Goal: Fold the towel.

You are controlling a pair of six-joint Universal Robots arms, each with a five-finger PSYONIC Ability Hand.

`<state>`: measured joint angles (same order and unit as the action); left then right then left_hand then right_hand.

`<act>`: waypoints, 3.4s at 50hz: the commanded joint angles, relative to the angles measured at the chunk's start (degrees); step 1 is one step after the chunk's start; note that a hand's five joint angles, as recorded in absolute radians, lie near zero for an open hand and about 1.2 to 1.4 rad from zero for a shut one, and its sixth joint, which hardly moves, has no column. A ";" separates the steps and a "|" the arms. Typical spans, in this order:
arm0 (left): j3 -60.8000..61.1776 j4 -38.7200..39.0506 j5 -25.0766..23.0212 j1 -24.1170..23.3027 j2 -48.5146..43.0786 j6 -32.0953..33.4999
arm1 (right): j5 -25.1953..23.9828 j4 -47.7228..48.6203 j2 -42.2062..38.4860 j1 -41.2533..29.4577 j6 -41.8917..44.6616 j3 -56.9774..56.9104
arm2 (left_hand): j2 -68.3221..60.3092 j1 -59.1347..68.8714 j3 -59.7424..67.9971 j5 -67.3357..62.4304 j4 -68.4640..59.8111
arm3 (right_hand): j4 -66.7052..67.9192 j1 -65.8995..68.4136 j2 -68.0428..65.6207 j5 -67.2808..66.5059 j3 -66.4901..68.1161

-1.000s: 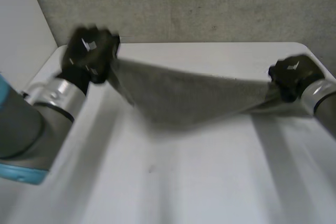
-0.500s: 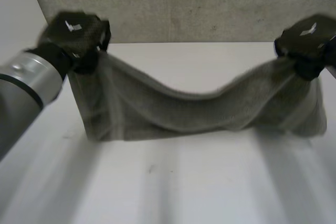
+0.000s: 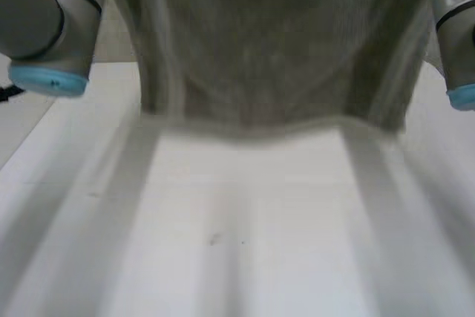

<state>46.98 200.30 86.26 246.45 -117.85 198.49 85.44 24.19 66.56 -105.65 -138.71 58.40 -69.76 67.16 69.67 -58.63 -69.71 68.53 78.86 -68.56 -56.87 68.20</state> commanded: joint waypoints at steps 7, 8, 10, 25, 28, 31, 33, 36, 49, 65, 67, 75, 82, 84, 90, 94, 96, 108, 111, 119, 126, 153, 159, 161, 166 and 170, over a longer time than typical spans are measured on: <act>20.40 -4.56 1.28 0.34 4.74 -2.85 | -2.73 -22.04 3.31 0.27 -0.69 15.32 | -10.24 12.84 10.33 -11.37 -10.29 | 11.47 1.14 -11.44 -13.13 11.80; 20.44 -4.57 1.28 0.34 4.74 -2.85 | -2.73 -22.08 3.31 0.27 -0.69 15.34 | -10.24 12.84 10.33 -11.37 -10.29 | 11.47 1.14 -11.44 -13.13 11.80; 28.74 -4.74 1.28 0.87 4.74 -0.66 | -3.08 -28.21 1.04 0.19 -0.69 19.54 | -10.24 12.84 10.33 -11.37 -10.29 | 11.47 1.14 -11.44 -13.13 11.80; 52.68 3.51 1.37 5.08 7.80 4.10 | -8.80 -27.28 -4.51 2.46 -5.59 30.54 | -10.24 12.84 10.33 -11.37 -10.29 | -30.32 -40.65 30.35 28.65 -29.98; 54.88 4.48 1.28 6.31 9.74 4.10 | -9.32 -26.22 -4.08 5.53 -11.21 30.98 | -10.24 12.84 10.33 -11.37 -10.29 | -38.57 -48.89 38.59 36.90 -38.23; 56.29 4.66 1.28 7.02 11.32 3.92 | -9.50 -26.48 -3.02 8.52 -16.57 31.16 | -10.24 12.84 10.33 -11.37 -10.29 | -40.78 -51.11 40.81 39.12 -40.45; 56.91 4.66 1.28 7.20 12.29 3.84 | -9.85 -26.57 -2.58 9.58 -18.51 31.59 | -10.24 12.84 10.33 -11.37 -10.29 | -41.45 -51.78 41.48 39.79 -41.12; 57.96 4.75 1.37 7.37 13.78 3.66 | -11.16 -26.04 -2.40 11.16 -19.76 32.56 | -10.24 12.84 10.33 -11.37 -10.29 | -40.79 -51.12 40.82 39.13 -40.46; 60.25 4.93 1.37 6.85 14.32 3.22 | -15.13 -25.86 0.49 12.75 -16.44 32.30 | -10.24 12.84 10.33 -11.37 -10.29 | -37.93 -48.26 37.96 36.27 -37.60; 60.78 4.93 1.37 6.93 14.23 3.22 | -22.77 -29.47 -9.26 7.74 2.48 19.29 | -10.24 12.84 10.33 -11.37 -10.29 | -36.58 -46.91 36.61 34.92 -36.25; 60.87 5.01 1.37 7.02 14.23 3.22 | -23.12 -32.27 -13.11 7.22 2.65 15.01 | -10.24 12.84 10.33 -11.37 -10.29 | -35.58 -45.91 35.61 33.92 -35.25; 60.87 5.01 1.37 7.28 14.23 3.22 | -24.36 -34.21 -19.36 5.11 2.74 8.49 | -10.24 12.84 10.33 -11.37 -10.29 | -33.56 -43.89 33.59 31.90 -33.23; 60.95 5.01 1.37 7.37 14.23 3.22 | -23.83 -34.48 -22.00 5.02 2.83 6.11 | -10.24 12.84 10.33 -11.37 -10.29 | -31.70 -42.03 31.73 30.04 -31.37; 60.95 5.01 1.28 7.37 14.23 3.22 | -23.48 -34.39 -22.61 5.02 2.91 5.93 | -10.24 12.84 10.33 -11.37 -10.29 | -31.54 -41.87 31.57 29.87 -31.20; 60.95 5.01 1.28 7.37 14.23 3.22 | -23.21 -34.48 -23.50 5.02 3.00 5.32 | -10.24 12.84 10.33 -11.37 -10.29 | -30.70 -41.02 30.72 29.03 -30.36; 61.04 5.63 1.28 7.37 14.14 3.22 | -22.86 -34.48 -23.85 5.02 3.00 5.23 | -10.24 12.84 10.33 -11.37 -10.29 | -29.69 -40.01 29.71 28.02 -29.35; 61.13 5.89 1.28 7.37 14.14 3.22 | -22.86 -34.48 -23.94 5.02 3.09 5.23 | -10.24 12.84 10.33 -11.37 -10.29 | -29.69 -40.01 29.71 28.02 -29.35; 61.22 6.51 1.28 7.46 14.14 3.22 | -21.46 -34.13 -23.15 5.11 3.44 5.76 | -10.24 12.84 10.33 -11.37 -10.29 | 11.47 1.14 -11.44 -13.13 11.80; 61.22 6.51 1.28 7.46 14.14 3.22 | -20.32 -34.04 -22.71 5.28 3.44 6.11 | -10.24 12.84 10.33 -11.37 -10.29 | 11.47 1.14 -11.44 -13.13 11.80; 61.22 6.51 1.37 7.37 14.14 3.22 | -19.17 -34.04 -22.27 5.72 3.53 7.07 | -10.24 12.84 10.33 -11.37 -10.29 | 11.47 1.14 -11.44 -13.13 11.80; 61.22 6.51 1.37 7.37 14.14 3.22 | -19.08 -33.95 -22.00 5.72 3.53 7.78 | -10.24 12.84 10.33 -11.37 -10.29 | -11.69 -22.02 11.72 10.03 -11.36; 63.33 3.61 1.28 7.20 20.21 3.66 | -19.87 -34.48 1.03 17.41 -2.53 25.45 | -10.24 12.84 10.33 -11.37 -10.29 | 11.47 1.14 -11.44 -13.13 11.80; 64.99 -3.40 1.37 7.20 29.07 3.92 | -23.03 -37.80 12.60 24.08 -2.80 32.38 | -10.24 12.84 10.33 -11.37 -10.29 | 11.47 1.14 -11.44 -13.13 11.80; 65.61 -5.42 1.37 7.20 31.00 3.92 | -24.08 -39.30 15.24 25.31 -2.80 33.52 | -10.24 12.84 10.33 -11.37 -10.29 | 11.47 1.14 -11.44 -13.13 11.80; 67.55 -11.42 1.28 7.20 36.38 4.01 | -26.82 -45.02 21.50 29.01 -2.62 35.73 | -10.24 12.84 10.33 -11.37 -10.29 | 11.47 1.14 -11.44 -13.13 11.80; 68.86 -15.19 1.19 7.11 39.54 4.01 | -29.36 -48.79 25.01 31.47 -2.10 37.13 | -10.24 12.84 10.33 -11.37 -10.29 | 11.47 1.14 -11.44 -13.13 11.80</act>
<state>113.83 191.05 87.57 253.64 -83.31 202.47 59.52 -18.95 86.22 -77.70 -141.38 93.56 -69.76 67.65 69.69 -58.89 -69.74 68.31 77.81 -67.83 -56.44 67.84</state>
